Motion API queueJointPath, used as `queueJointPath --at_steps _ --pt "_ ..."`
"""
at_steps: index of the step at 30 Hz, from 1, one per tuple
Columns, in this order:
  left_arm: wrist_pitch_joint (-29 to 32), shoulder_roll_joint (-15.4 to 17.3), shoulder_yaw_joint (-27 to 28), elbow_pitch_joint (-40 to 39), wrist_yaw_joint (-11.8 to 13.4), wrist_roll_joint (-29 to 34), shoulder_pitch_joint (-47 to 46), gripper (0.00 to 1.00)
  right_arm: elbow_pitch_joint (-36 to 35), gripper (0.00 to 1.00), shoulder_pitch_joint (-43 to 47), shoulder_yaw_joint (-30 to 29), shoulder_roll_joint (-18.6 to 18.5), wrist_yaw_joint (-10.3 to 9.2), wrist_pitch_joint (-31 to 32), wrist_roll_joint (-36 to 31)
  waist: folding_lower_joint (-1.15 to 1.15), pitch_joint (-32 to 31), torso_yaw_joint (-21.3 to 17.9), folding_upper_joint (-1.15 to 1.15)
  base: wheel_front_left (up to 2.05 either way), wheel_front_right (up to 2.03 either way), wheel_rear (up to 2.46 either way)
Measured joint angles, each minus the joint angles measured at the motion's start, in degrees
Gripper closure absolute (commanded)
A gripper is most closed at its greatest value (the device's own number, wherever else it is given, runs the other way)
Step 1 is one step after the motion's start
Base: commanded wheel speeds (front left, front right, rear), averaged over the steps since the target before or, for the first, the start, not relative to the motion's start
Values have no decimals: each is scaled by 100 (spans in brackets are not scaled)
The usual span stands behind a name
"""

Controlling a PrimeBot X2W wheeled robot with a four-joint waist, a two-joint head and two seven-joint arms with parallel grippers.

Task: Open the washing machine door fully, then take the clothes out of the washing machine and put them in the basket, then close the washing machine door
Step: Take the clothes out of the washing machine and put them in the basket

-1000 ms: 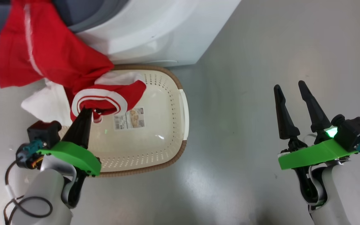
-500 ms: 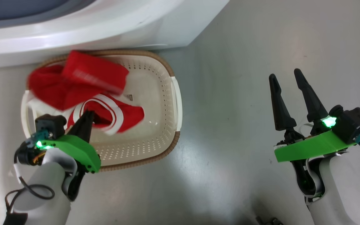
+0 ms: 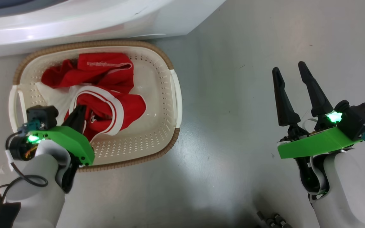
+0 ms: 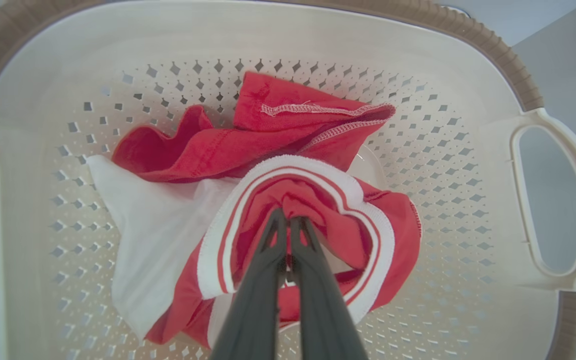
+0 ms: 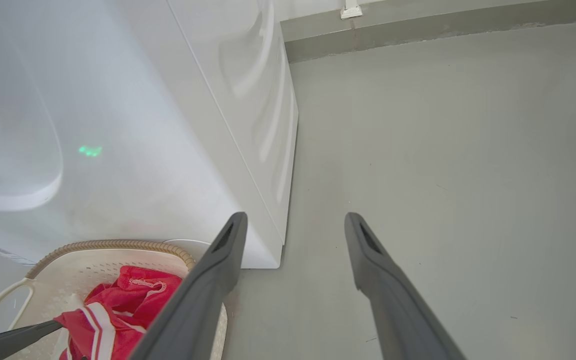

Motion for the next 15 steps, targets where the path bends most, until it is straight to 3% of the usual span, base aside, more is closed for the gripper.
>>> queueJointPath --at_steps 1,2,3,15 --pt "0 1 -10 12 0 -14 -16 51 2 0 -4 1 0 0 0 0 0 -2 2 0 0 0 0" --pt "0 2 -18 15 0 -44 -24 15 3 0 -9 1 0 0 0 0 0 -9 5 0 0 0 0" --pt "0 2 -25 15 0 -58 -29 0 7 0 -11 0 0 0 0 0 0 -18 9 0 0 0 0" --pt "0 21 165 -174 0 -161 117 0 160 0 -9 -10 0 0 0 -1 0 -497 93 0 0 0 0"
